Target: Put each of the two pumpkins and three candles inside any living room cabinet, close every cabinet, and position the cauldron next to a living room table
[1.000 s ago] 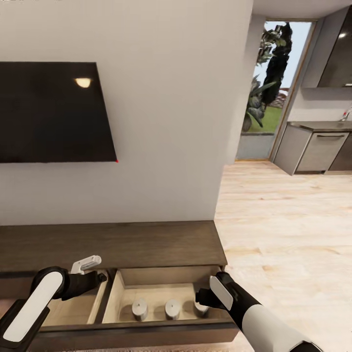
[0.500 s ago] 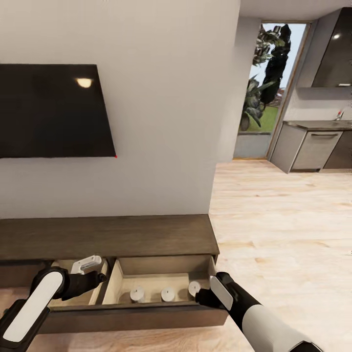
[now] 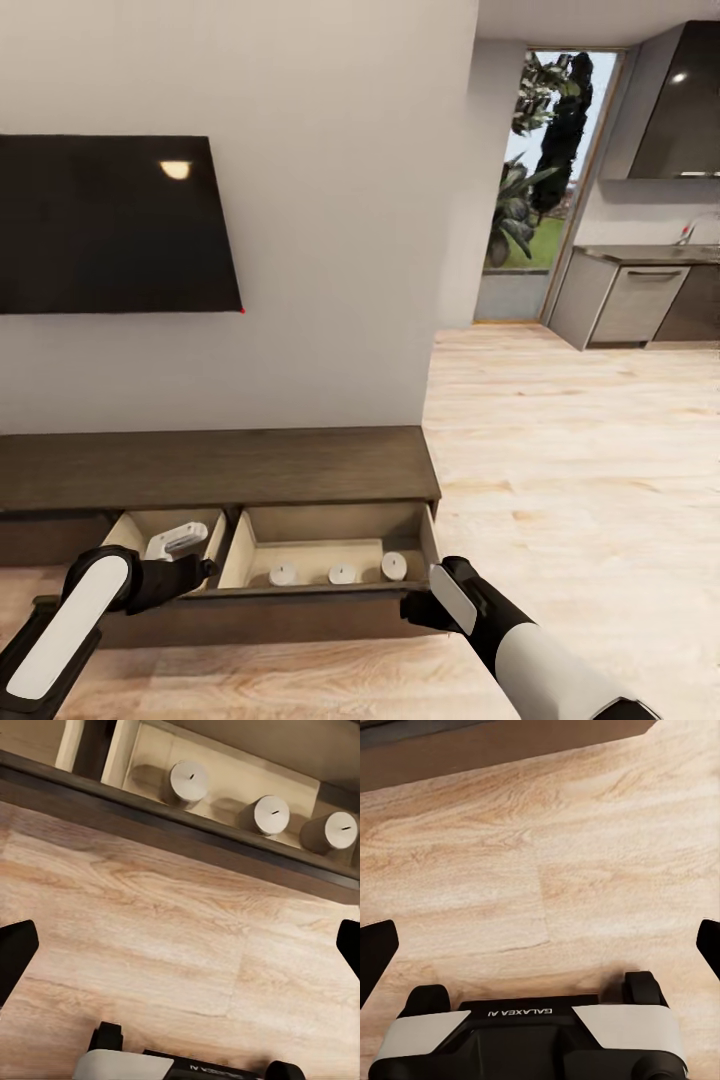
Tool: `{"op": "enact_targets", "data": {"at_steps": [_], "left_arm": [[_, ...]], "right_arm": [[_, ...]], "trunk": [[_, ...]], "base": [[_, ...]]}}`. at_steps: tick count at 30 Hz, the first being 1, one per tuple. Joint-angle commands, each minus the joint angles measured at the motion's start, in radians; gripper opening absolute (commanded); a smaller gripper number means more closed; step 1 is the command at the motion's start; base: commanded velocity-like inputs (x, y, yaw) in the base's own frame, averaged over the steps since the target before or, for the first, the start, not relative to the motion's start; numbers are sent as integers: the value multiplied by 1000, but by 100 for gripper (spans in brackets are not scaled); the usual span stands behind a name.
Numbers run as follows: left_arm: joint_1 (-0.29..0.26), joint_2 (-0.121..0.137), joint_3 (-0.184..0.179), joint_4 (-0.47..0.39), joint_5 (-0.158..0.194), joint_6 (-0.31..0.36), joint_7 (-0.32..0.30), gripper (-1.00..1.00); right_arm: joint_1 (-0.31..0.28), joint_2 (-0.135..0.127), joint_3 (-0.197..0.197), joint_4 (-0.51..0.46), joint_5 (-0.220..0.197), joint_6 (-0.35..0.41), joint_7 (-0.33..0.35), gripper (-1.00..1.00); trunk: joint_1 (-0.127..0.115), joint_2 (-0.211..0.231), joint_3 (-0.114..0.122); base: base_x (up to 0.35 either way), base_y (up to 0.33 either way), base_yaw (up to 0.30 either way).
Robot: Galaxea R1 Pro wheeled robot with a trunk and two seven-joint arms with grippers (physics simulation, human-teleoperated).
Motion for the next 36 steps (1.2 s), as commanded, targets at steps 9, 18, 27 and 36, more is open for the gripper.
{"op": "enact_targets", "data": {"at_steps": [9, 18, 27, 36], "left_arm": [[-1, 1, -1, -1, 13, 0, 9, 100], [-1, 0, -2, -1, 15, 0, 9, 100], [-1, 1, -2, -10, 15, 0, 9, 100], [-1, 0, -2, -16, 16, 0, 9, 100]], "right_arm": [[-1, -1, 7, -1, -11, 2, -9, 100], [-1, -1, 7, -1, -11, 2, -9, 100], [-1, -1, 7, -1, -11, 2, -10, 100], [-1, -1, 7, -1, -11, 1, -7, 100]], "trunk": [[0, -1, -1], [0, -1, -1], [0, -1, -1], [0, -1, -1]], "base": [[-188, -35, 0], [-92, -100, 0], [-11, -15, 0], [0, 0, 0]]}}
